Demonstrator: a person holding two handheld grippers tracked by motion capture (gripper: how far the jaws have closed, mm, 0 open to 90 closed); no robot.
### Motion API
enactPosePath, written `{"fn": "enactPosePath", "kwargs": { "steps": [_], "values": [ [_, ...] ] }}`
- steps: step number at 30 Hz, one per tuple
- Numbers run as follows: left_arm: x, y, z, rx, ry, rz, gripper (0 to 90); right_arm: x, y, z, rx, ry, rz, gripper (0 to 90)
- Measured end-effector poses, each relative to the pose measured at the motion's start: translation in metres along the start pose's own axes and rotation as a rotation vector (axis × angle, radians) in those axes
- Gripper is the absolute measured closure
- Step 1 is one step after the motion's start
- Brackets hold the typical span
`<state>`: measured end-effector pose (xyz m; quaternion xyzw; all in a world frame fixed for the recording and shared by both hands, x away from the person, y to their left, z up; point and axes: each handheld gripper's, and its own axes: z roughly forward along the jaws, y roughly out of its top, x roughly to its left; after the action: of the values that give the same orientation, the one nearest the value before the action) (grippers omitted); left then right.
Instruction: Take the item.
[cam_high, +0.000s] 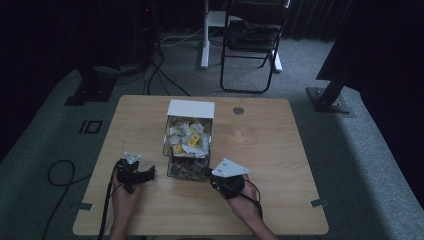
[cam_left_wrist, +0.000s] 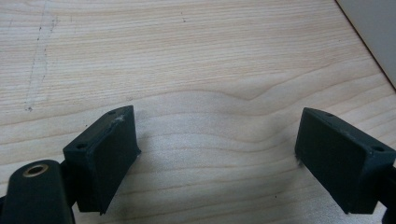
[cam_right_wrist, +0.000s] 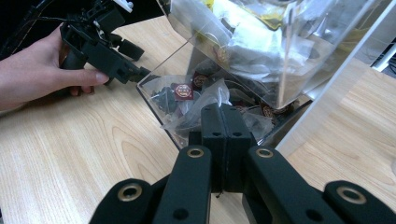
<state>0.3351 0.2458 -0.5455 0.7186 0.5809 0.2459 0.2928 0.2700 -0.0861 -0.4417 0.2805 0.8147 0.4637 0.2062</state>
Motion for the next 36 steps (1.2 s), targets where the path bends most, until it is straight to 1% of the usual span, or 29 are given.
{"fn": "enactPosePath", "kwargs": {
  "steps": [12,16,30,36],
  "values": [
    [0.000,0.000,0.000,0.000,0.000,-0.001,13.7,-0.006,-0.003,-0.012,-0.006,-0.017,0.008,90.0],
    [0.000,0.000,0.000,0.004,0.002,0.005,13.7,-0.008,-0.005,-0.015,-0.009,-0.012,0.029,90.0],
    [0.000,0.000,0.000,0.003,0.002,0.004,13.7,-0.016,-0.010,-0.025,-0.008,-0.040,0.043,90.0],
    [0.000,0.000,0.000,0.003,0.002,0.004,13.7,-0.022,-0.011,-0.030,-0.011,-0.055,0.048,90.0]
  ]
}}
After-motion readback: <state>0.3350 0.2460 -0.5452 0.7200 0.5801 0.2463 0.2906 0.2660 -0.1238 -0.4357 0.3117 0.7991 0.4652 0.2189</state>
